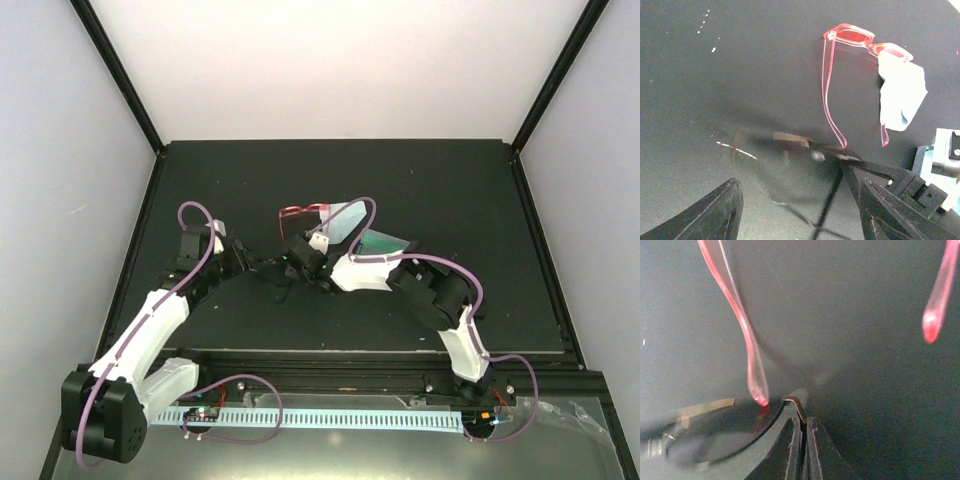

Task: Organize the sunglasses
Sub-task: Pick up the sunglasses from the center of the board.

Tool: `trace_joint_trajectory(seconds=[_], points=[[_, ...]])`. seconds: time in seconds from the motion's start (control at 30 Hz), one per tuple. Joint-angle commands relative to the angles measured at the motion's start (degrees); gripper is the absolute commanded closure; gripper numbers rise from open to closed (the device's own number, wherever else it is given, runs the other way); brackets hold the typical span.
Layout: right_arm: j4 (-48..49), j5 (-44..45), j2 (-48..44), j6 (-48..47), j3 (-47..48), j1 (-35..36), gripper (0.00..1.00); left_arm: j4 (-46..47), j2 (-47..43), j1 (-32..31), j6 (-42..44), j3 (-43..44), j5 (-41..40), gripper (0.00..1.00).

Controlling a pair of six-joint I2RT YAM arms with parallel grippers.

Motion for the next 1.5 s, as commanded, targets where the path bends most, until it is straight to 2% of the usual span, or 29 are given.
trace_joint_trajectory(seconds=[0.0, 0.2, 0.3, 0.43, 0.63, 0.77, 1.0, 1.23, 1.47], points=[[-0.7, 4.4, -2.3, -6.1, -0.6, -1.7, 0.97, -1.8, -2.2, 0.5, 0.4, 2.1, 0.9, 0.37], [2.6, 4.2, -9.9, -20.1, -3.5, -4.8, 0.99, -2.6, -7.8, 0.6, 0.0, 4.6, 1.3, 0.37], [6.5, 3.4, -15.4, -28.2, -7.2, -6.7, 0.99, -1.4, -9.8, 0.6, 0.2, 6.0, 4.7, 0.36], [14.0, -2.2, -24.2, -39.1, -12.8, -9.5, 0.99, 2.7, -9.4, 0.6, 0.8, 7.5, 16.9, 0.34], [13.5, -15.5, -34.6, -49.5, -13.4, -11.2, 0.99, 8.5, -4.7, 0.2, -1.3, 11.0, 38.5, 0.33], [11.4, -21.4, -39.0, -51.7, -12.6, -11.2, 0.99, 13.4, -2.8, -1.7, -2.3, 12.4, 45.8, 0.33], [10.9, -28.4, -43.7, -51.3, -12.3, -11.2, 0.99, 24.6, -2.2, -4.2, -9.5, 12.0, 50.3, 0.38], [12.3, -32.8, -46.4, -49.6, -11.9, -11.2, 0.99, 29.7, -1.2, -7.6, -13.6, 11.7, 51.3, 0.52], [12.6, -33.8, -49.7, -48.4, -12.6, -11.2, 0.99, 36.9, -0.7, -10.2, -18.2, 12.0, 53.5, 0.71]])
